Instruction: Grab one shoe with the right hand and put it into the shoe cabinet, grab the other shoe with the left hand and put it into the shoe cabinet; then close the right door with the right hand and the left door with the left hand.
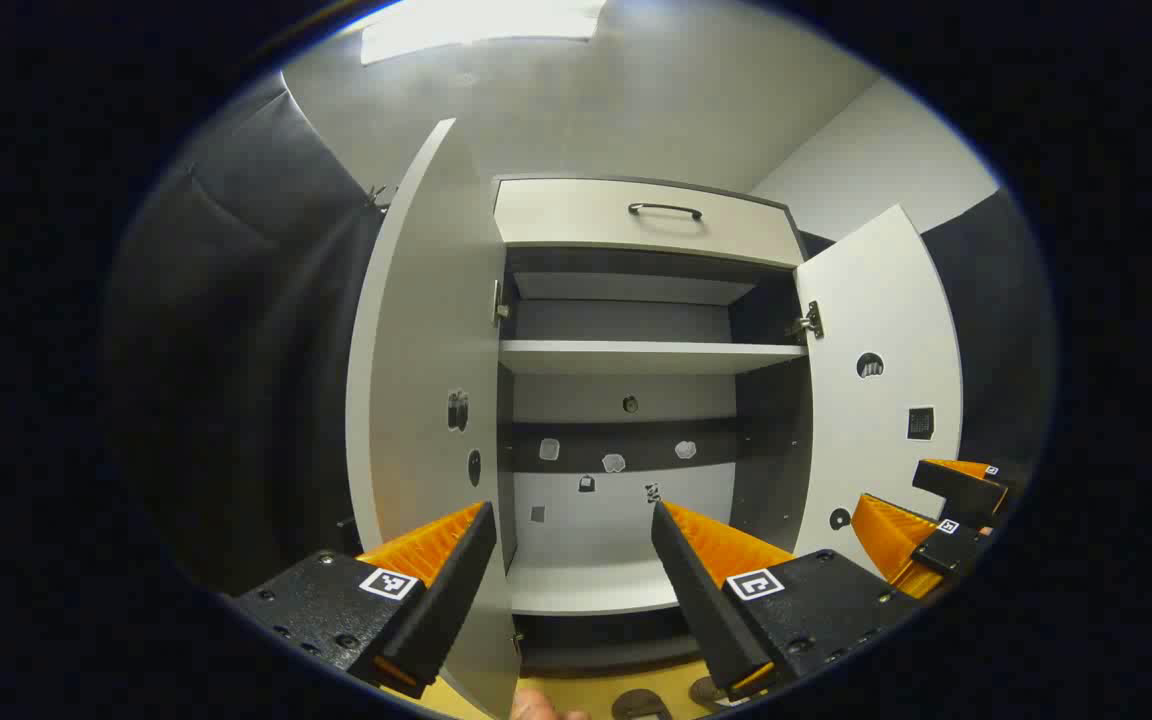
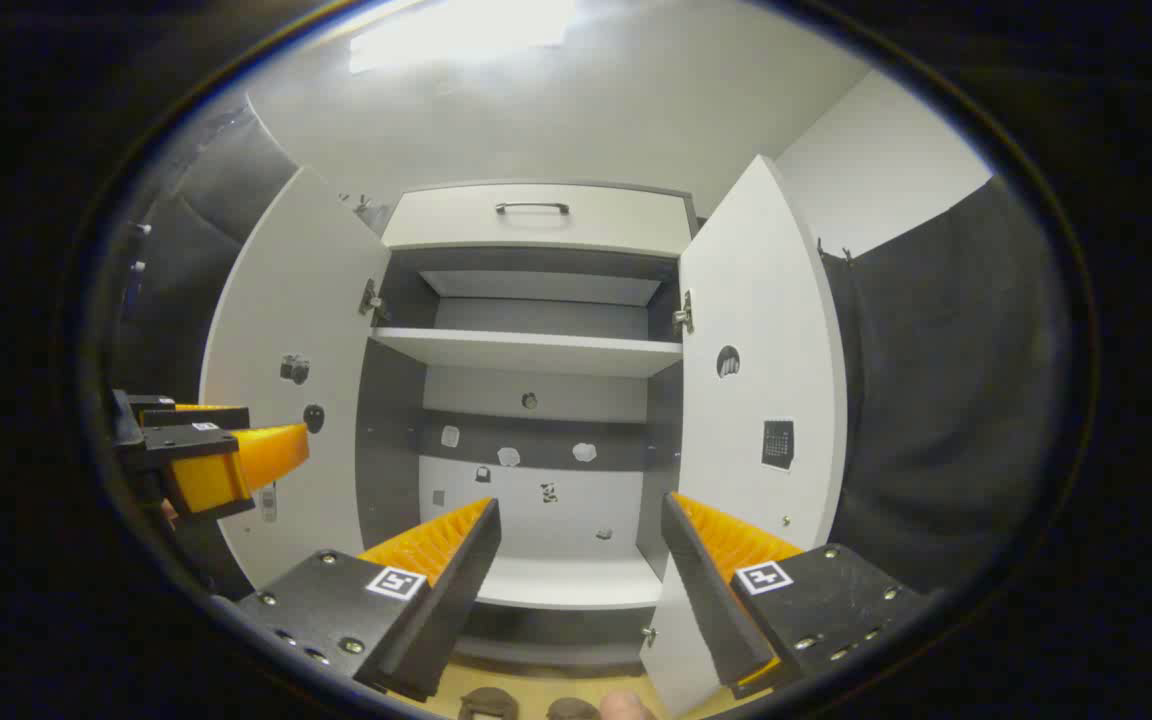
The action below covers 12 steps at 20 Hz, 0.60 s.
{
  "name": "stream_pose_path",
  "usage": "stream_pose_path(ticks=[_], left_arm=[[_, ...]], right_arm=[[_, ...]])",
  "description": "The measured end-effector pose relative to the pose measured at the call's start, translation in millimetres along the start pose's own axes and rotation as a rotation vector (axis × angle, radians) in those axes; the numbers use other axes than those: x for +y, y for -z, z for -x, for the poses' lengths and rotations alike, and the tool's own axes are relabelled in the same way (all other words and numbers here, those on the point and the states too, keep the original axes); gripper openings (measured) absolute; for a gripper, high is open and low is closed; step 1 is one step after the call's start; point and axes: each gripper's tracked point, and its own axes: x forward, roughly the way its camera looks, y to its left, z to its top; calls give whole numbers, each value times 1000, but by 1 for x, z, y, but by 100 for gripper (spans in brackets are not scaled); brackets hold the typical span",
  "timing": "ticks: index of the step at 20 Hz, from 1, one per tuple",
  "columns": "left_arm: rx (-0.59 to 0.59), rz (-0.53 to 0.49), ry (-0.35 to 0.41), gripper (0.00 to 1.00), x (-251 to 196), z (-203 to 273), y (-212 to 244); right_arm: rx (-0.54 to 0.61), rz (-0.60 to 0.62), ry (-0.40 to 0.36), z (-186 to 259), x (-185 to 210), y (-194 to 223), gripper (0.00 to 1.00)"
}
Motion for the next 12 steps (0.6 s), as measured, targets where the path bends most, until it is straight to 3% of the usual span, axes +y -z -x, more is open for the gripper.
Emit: stream_pose_path(ticks=[3,12], left_arm=[[4,12,-3,93,4,2,3],[9,1,1,96,7,-1,5]], right_arm=[[7,1,1,0,1,0,97],[1,-10,28,3,-6,0,97]])
